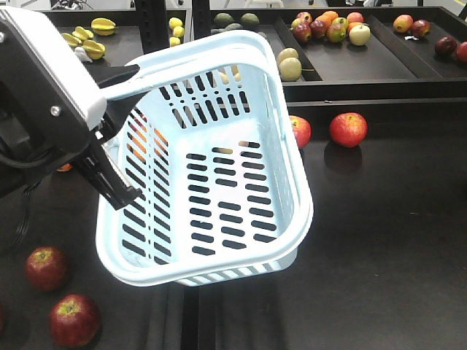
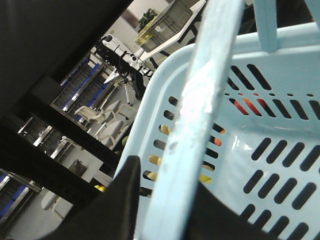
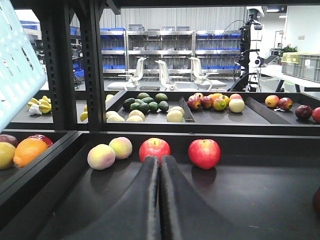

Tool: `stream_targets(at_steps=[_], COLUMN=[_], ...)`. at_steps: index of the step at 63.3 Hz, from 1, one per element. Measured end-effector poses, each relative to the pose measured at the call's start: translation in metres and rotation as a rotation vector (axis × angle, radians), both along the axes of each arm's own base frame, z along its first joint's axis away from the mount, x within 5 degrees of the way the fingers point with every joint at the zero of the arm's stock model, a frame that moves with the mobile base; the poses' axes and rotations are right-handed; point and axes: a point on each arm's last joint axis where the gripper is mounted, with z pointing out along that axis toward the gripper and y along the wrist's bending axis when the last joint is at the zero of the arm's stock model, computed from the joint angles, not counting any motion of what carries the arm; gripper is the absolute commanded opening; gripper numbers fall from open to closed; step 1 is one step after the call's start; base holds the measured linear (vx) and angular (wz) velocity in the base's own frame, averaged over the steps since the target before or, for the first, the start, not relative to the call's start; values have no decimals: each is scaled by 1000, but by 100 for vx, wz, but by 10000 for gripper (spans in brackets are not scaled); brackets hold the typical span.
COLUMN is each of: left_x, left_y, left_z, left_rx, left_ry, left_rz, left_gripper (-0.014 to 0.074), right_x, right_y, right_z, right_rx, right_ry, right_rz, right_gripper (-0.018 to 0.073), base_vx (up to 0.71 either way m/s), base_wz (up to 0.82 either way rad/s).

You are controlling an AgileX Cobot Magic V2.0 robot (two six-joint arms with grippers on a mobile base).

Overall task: Pick three apples into basket with both arms
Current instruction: 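Hold the lifted basket steady with the left gripper, then back the base away and turn while holding the basket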

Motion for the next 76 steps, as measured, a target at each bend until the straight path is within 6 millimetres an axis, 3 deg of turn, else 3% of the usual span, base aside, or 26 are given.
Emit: stream_targets(at_steps=[38, 76], left_x=[0, 0], left_y=[0, 0], left_z=[0, 0], left_rx=[0, 0], left_ry=[0, 0], left_rz=[-1, -1], left_gripper=[-8, -8], right_x=[0, 0], right_y=[0, 0], right_z=[0, 0], right_rx=[0, 0], right_ry=[0, 0], right_rz=[0, 0], right_gripper=[-9, -9], base_vx=[-1, -3], base_wz=[6, 36])
